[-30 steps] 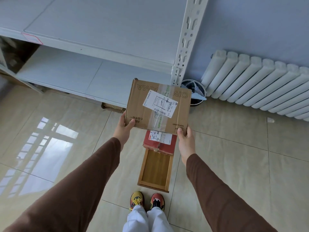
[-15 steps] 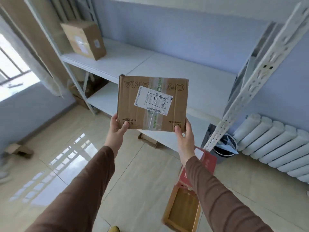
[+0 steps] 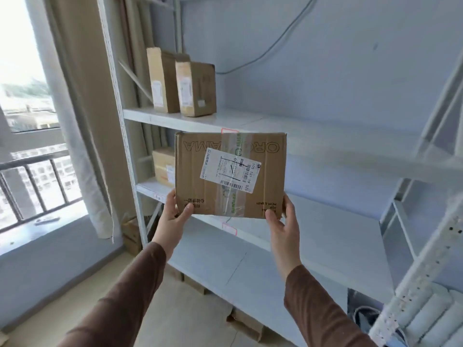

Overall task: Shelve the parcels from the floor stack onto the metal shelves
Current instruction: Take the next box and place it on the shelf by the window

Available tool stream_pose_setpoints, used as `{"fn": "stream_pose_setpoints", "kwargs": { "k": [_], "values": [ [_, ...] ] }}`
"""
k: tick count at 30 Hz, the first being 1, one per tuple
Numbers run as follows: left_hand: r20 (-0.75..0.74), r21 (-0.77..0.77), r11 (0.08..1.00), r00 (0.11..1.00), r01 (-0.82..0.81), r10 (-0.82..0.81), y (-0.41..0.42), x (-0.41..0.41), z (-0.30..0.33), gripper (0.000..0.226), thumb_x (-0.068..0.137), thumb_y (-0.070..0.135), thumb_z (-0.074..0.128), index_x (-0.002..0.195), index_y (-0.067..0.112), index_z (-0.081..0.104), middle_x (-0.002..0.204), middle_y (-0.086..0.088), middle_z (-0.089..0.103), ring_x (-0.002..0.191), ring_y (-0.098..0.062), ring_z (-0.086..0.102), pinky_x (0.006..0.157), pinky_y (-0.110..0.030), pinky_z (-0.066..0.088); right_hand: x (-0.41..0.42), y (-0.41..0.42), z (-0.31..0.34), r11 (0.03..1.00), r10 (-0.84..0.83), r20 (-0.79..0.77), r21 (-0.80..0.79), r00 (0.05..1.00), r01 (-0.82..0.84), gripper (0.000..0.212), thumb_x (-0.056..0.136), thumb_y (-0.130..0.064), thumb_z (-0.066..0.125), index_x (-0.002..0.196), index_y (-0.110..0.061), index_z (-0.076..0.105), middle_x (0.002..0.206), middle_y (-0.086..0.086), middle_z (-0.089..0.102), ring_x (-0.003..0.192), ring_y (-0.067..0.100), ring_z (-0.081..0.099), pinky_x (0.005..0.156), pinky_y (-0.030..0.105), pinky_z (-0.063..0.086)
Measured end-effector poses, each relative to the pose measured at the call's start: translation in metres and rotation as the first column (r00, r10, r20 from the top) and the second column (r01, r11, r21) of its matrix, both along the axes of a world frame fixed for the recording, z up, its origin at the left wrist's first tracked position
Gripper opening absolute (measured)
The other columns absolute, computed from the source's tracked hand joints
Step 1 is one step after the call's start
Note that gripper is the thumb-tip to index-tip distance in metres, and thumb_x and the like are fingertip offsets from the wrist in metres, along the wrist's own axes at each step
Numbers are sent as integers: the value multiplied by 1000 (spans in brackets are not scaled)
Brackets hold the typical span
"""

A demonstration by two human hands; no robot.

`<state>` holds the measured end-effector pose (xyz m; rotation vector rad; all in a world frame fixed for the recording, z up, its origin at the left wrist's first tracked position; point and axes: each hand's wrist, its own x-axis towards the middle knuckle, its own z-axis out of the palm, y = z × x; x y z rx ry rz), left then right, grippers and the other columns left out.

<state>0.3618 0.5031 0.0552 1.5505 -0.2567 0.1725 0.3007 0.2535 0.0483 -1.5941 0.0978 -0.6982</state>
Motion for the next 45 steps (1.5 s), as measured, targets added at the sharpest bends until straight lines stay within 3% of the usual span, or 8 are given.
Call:
{"fn": "stream_pose_setpoints", "kwargs": {
  "k": [3,7,14,20,26,31,36,45],
  "values": [
    [67,19,1000,998,10,-12,12,42,32,42,101,17,63,138,21,44,120,-4,66,117,-21,62,105,-34,48,32,10,32,998,-39,75,-41,996,42,53,99,-24,64,147,-39,45,137,-5,59,122,7,60,108,40,50],
    [152,-20,999,988,28,-25,8,101,80,53,98,12,65,145,20,41,116,-5,66,107,-17,66,76,-13,54,80,10,81,992,-80,181,-79,980,95,54,97,-17,66,146,-29,48,139,-9,59,120,-8,56,107,41,50],
    [233,-37,996,970,85,-74,-8,212,137,56,95,2,67,143,16,39,116,-6,68,104,-15,71,99,-34,55,177,-6,136,962,-149,280,-181,948,205,59,86,-38,67,141,-30,49,138,-17,57,128,0,50,104,46,51],
    [173,52,997,983,60,-68,-3,287,140,70,93,2,70,149,22,32,110,0,67,90,-2,73,94,-32,57,249,-11,139,917,-181,207,-318,961,242,57,88,-30,73,140,-29,48,131,-15,61,121,6,57,104,40,48],
    [192,246,969,980,13,-62,3,366,146,74,87,12,79,146,21,34,120,-7,63,99,-13,67,98,-35,53,304,-10,139,852,-248,130,-442,960,280,61,87,-30,76,140,-29,47,131,-13,62,117,5,61,94,28,46],
    [234,463,883,972,-76,-39,5,430,154,61,80,32,85,122,28,40,112,-8,61,105,-28,62,94,-44,53,348,-9,147,799,-344,15,-520,939,301,58,80,-48,73,130,-36,44,127,-14,64,111,12,67,94,43,55],
    [248,555,828,965,-74,-81,4,486,155,79,63,67,80,121,34,38,123,-8,59,108,-30,62,96,-50,54,370,-8,151,748,-422,-8,-568,906,344,59,82,-51,73,130,-35,43,128,-12,64,110,15,68,94,46,55],
    [261,424,906,954,22,-145,-11,512,145,62,77,36,87,122,23,46,122,4,59,117,-24,58,98,-43,49,371,-18,152,698,-469,-43,-629,882,341,72,84,-51,76,141,-27,38,142,-7,56,121,20,63,96,43,51]
  ]
}}
